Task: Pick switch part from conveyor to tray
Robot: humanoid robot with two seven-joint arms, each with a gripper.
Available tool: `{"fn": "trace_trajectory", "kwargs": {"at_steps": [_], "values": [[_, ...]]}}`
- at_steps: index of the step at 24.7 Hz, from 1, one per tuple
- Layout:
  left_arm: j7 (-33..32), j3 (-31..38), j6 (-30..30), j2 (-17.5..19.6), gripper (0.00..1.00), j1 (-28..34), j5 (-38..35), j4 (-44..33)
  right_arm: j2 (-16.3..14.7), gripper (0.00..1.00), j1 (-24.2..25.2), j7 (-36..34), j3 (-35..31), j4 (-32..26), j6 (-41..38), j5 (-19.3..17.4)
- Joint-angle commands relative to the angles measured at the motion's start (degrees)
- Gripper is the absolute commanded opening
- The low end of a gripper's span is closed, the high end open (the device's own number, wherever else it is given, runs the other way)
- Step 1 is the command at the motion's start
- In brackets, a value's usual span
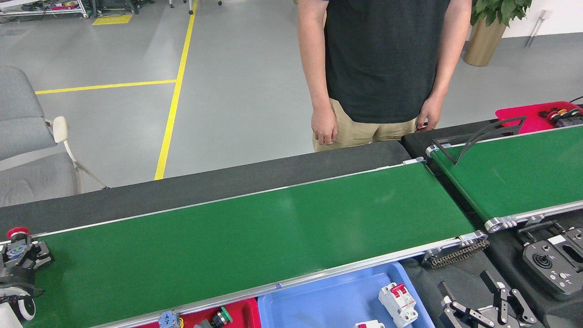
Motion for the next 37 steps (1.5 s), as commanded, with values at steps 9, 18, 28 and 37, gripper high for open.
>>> {"fn": "trace_trajectory", "kwargs": {"at_steps": [9,18,28,37], "values": [[-10.1,-3.6,-29.7,-9.8,0.56,36.3,-0.1,-62.4,3.9,0.98,3.8,-0.1,-8.8,-3.1,0.6,-0.2],[-9.4,-4.3,-29.7,-12.5,1.0,40.7,0.3,-63.2,4.8,0.98,6.9,-0.2,-8.5,-3.3,0.1,-0.1],[-9.1,24.4,-11.8,-17.1,1.0,43.3,-0.4,-55.6,4.5,0.98,6.5,-0.1,-8.3,-3.3,-0.1,-0.1],[-8.9,23.5,-13.7,-17.2,1.0,46.4,-0.2,-56.3,4.5,0.98,6.2,-0.1,-8.1,-3.3,-0.3,-0.1]]}}
